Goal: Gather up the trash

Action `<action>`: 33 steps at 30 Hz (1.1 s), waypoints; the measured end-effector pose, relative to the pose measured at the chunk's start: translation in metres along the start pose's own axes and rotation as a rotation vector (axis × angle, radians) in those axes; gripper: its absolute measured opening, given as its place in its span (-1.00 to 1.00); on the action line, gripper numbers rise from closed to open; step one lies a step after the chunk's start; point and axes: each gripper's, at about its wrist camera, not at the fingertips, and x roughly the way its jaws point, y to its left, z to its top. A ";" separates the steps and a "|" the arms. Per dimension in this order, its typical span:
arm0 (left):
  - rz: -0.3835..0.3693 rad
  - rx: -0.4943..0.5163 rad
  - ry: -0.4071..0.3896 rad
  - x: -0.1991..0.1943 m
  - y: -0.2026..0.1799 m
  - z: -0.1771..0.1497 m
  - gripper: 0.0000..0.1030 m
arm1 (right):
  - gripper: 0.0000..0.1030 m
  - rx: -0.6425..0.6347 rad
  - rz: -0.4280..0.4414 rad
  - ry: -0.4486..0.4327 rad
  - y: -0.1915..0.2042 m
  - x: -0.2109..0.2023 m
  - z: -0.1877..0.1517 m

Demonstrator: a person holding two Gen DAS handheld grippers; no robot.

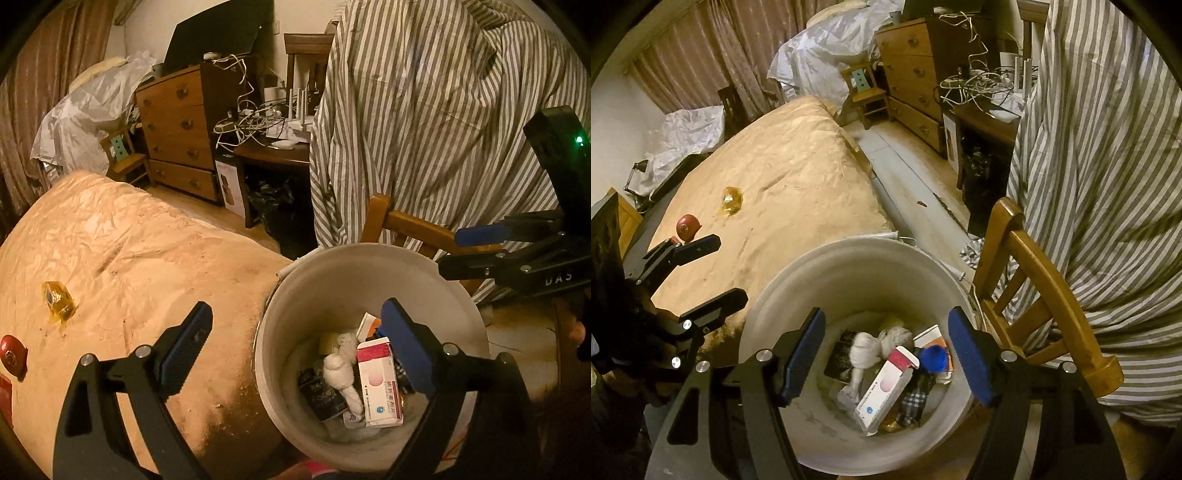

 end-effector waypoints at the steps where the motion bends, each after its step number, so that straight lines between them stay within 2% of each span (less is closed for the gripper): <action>1: -0.002 0.000 -0.001 -0.001 0.000 -0.001 0.73 | 0.37 -0.003 -0.001 -0.001 0.000 -0.001 0.000; 8: 0.006 -0.019 -0.008 -0.012 0.003 -0.007 0.73 | 0.38 -0.042 -0.009 -0.053 0.019 -0.013 -0.002; 11: 0.019 -0.010 -0.023 -0.020 0.003 -0.013 0.73 | 0.51 -0.062 -0.017 -0.111 0.031 -0.027 -0.008; 13: 0.026 -0.009 -0.040 -0.030 0.003 -0.020 0.74 | 0.61 -0.074 -0.023 -0.182 0.042 -0.044 -0.016; 15: 0.028 -0.028 -0.062 -0.041 0.007 -0.027 0.83 | 0.75 -0.100 -0.048 -0.253 0.054 -0.061 -0.026; 16: 0.031 -0.037 -0.071 -0.045 0.008 -0.029 0.88 | 0.79 -0.106 -0.059 -0.290 0.060 -0.071 -0.033; 21: 0.056 -0.096 -0.112 -0.071 0.016 -0.046 0.89 | 0.90 -0.135 -0.132 -0.437 0.086 -0.105 -0.074; 27: 0.053 -0.127 -0.176 -0.107 0.012 -0.064 0.89 | 0.90 -0.112 -0.170 -0.500 0.102 -0.130 -0.128; 33: 0.046 -0.132 -0.230 -0.140 0.005 -0.082 0.89 | 0.90 -0.070 -0.205 -0.517 0.107 -0.157 -0.173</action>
